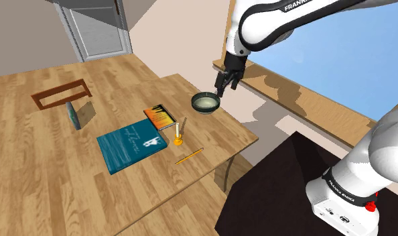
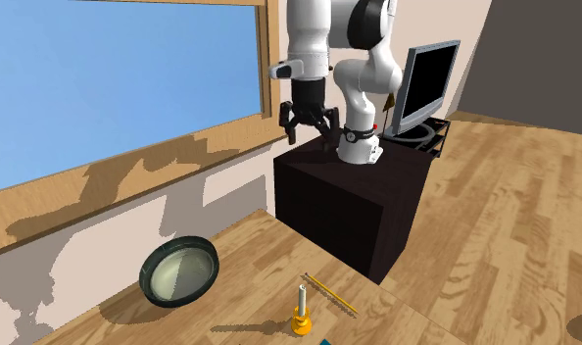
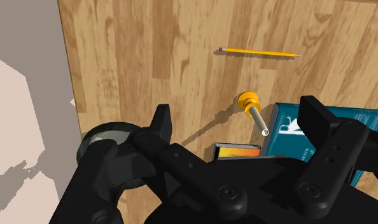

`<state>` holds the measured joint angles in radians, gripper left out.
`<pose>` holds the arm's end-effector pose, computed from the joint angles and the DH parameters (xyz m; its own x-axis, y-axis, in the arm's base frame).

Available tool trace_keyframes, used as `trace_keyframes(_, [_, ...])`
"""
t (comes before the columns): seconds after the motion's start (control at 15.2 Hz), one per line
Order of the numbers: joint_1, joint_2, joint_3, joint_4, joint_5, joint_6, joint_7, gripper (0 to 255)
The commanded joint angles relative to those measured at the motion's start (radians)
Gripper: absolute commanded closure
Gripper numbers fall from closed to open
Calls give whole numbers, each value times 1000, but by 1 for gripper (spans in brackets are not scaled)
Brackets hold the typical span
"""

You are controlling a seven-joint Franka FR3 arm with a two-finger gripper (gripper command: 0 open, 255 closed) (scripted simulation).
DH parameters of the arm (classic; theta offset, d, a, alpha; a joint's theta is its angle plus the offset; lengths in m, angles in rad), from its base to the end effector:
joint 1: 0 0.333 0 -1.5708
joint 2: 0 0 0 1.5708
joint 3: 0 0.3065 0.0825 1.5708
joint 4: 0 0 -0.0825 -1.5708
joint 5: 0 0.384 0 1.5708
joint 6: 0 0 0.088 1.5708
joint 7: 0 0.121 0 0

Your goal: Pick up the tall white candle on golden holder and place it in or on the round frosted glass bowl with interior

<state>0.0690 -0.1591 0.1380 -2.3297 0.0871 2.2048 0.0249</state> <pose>0.4774 0.1045 0.3814 0.9912 0.1291 0.0307 0.1305 -0.9901 -0.0508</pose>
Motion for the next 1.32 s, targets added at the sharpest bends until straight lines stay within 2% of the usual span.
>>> trace_keyframes(0.0, [5,80,11,32,-16,45,5,0])
trace_keyframes(0.59, [52,433,35,253,-122,159,53,0])
trace_keyframes(1.25, [143,828,15,615,-226,167,80,0])
